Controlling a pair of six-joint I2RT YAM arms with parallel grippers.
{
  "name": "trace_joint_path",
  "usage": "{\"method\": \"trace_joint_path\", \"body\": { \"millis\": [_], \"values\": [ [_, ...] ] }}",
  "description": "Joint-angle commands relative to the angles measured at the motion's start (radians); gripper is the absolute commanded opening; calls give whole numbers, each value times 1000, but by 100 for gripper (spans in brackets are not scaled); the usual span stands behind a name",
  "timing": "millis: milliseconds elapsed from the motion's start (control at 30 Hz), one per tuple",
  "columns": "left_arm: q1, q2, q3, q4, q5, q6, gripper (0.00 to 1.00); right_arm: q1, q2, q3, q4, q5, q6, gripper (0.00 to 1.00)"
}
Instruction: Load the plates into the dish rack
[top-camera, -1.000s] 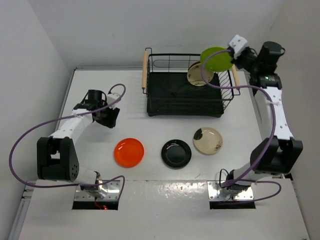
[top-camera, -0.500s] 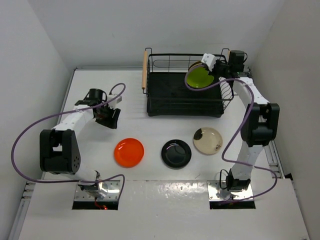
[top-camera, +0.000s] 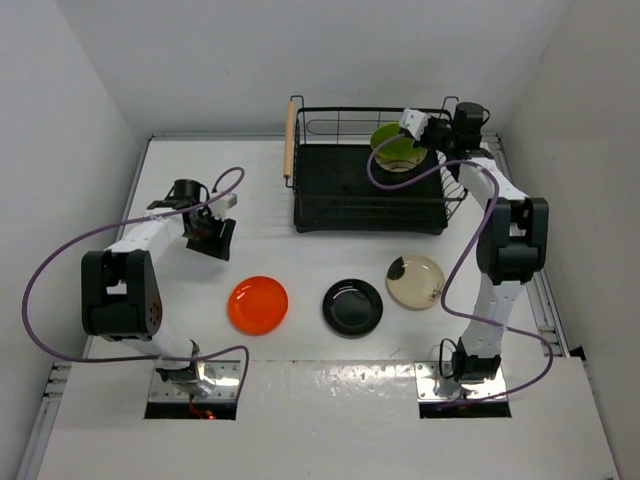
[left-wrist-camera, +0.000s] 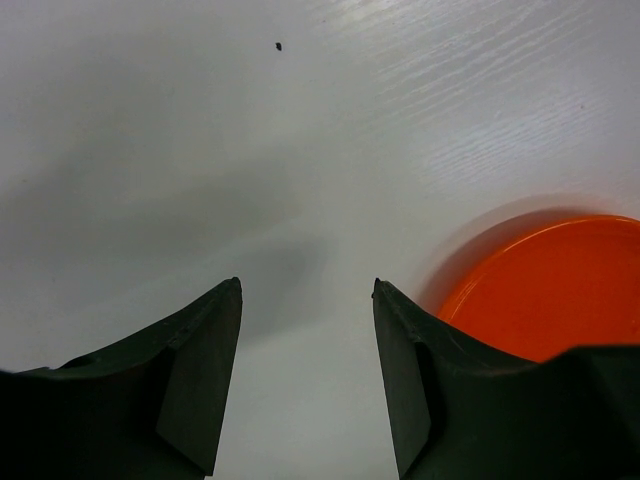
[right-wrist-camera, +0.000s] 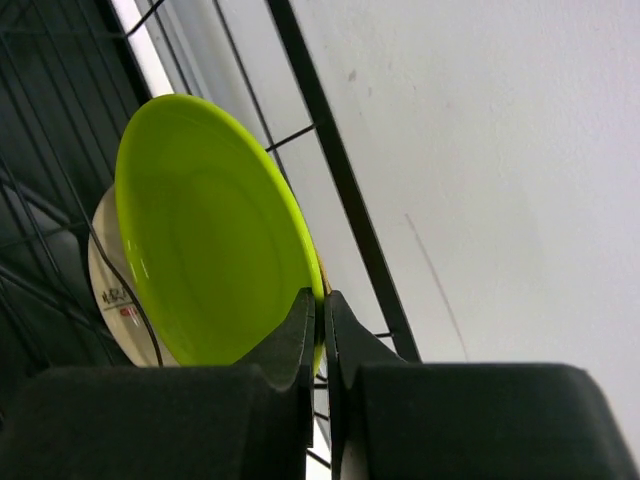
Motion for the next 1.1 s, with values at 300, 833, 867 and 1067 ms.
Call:
{"method": "trace_joint_path", "body": {
  "millis": [300,833,867,1067],
  "values": [
    [16,26,13,-7,5,-6,60,-16,-89,-48,-99,-121,-182,0],
    [7,17,13,-7,14,-6,60,-28,-115,-79,253,-121,72,0],
    [7,17,13,-7,14,-6,60,-28,-124,-82,249,-127,77,0],
    [7,-2,4,-7,14,3,60,-26,-141,-114,221,-159,83,0]
  ]
}}
